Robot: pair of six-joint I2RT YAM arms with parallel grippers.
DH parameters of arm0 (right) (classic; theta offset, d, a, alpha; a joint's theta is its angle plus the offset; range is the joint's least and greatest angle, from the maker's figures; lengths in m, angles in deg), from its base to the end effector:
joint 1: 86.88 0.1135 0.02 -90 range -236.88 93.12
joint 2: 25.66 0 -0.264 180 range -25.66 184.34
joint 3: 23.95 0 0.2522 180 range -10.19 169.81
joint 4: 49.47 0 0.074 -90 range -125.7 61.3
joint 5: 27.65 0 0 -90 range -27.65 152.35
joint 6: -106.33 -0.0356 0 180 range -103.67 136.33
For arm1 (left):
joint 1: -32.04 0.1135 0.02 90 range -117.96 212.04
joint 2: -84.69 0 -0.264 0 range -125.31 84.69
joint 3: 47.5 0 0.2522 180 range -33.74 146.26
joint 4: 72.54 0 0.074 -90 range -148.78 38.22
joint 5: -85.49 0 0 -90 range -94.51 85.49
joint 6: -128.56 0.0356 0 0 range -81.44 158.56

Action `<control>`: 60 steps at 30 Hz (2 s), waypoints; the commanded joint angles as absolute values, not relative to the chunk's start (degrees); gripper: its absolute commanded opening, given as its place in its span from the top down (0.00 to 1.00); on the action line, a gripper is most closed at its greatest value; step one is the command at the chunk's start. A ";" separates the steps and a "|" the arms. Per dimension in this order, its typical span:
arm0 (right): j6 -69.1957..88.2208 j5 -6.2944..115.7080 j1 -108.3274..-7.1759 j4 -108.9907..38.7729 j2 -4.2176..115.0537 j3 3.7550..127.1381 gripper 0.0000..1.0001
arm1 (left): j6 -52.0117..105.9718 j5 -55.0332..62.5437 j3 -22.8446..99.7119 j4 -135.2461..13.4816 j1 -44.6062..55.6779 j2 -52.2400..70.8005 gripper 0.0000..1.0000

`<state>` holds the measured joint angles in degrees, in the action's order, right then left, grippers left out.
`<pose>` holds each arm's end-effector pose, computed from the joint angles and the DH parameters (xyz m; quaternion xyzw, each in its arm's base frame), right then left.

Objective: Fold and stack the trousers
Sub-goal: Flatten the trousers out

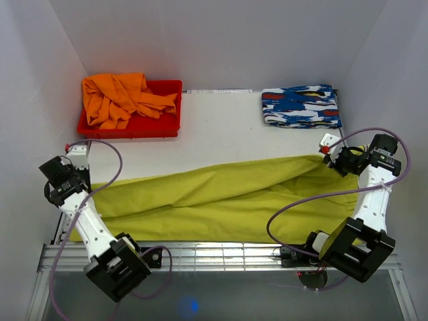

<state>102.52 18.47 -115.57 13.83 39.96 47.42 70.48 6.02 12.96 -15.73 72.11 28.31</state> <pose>0.2008 -0.0818 0.2951 -0.5199 0.7306 -0.0254 0.4419 0.1507 0.1182 0.2645 -0.0378 0.9433 0.1167 0.3085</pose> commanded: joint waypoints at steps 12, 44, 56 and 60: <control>106.15 14.81 -125.02 14.66 39.99 50.37 0.92 | 64.40 4.73 23.92 -26.52 73.70 46.45 1.00; 70.82 31.94 -99.89 -1.78 81.41 79.04 0.92 | 53.94 8.94 29.99 -39.53 72.20 6.64 1.00; 83.46 29.47 -102.61 -1.43 50.58 53.64 0.92 | 60.43 7.97 18.65 -31.02 72.29 33.69 1.00; 88.83 29.74 -104.89 0.06 41.68 46.42 0.92 | 63.95 8.24 19.44 -21.89 72.38 41.25 1.00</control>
<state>83.07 29.35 -103.46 -0.74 45.51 49.06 60.03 9.38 19.21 -29.46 71.96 37.92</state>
